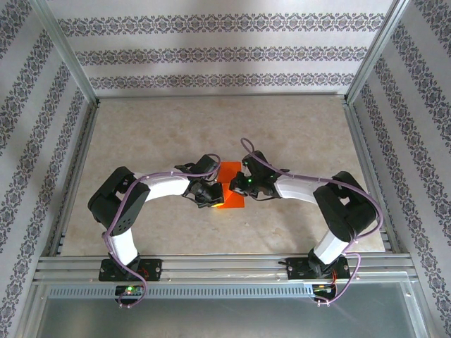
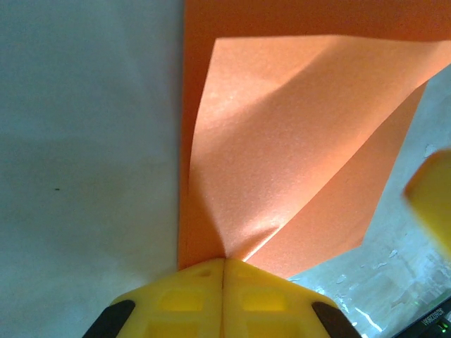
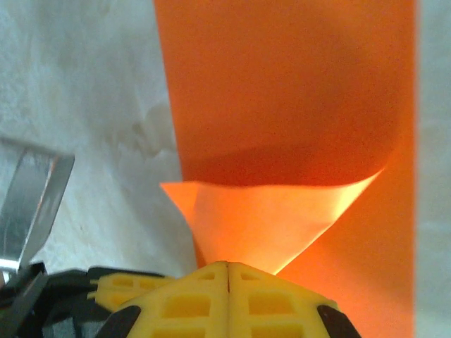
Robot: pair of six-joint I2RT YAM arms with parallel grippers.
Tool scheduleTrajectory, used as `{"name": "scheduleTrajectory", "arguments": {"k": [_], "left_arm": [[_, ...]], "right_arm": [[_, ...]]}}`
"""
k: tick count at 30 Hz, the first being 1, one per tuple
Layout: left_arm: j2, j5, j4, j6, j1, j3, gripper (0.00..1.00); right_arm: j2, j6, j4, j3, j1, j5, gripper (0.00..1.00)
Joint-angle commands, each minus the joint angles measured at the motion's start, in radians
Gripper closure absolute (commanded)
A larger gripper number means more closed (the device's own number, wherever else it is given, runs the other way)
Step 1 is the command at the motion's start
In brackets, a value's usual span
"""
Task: Fold a paper plane with a square sheet of paper (pick it up from the middle)
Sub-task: Fold the triangle a second time at the center of the table.
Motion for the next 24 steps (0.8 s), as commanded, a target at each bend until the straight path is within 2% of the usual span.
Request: {"name": "scheduleTrajectory", "arguments": {"k": [1,6,13,19,24], "left_arm": [[0.033,-0.031,-0.100,0.008,0.010,-0.003,0.93],[0.032,-0.026,-0.096,0.011,0.009,-0.005,0.94],[0.018,-0.027,-0.090,0.013,0.010,-0.007,0.94],[-0.043,0.009,-0.005,0.017,0.010,-0.006,0.92],[-0.057,-0.010,0.013,0.025,0.012,0.006,0.90]], "right_arm": [[0.025,-0.004,0.001,-0.012,0.027,-0.014,0.96],[0.075,-0.013,0.015,0.015,0.030,-0.051,0.96],[0.112,-0.011,0.012,0.009,0.014,-0.036,0.96],[0.122,-0.002,0.007,-0.013,0.009,-0.020,0.96],[0.118,0.001,0.010,-0.014,0.006,-0.023,0.96]]}}
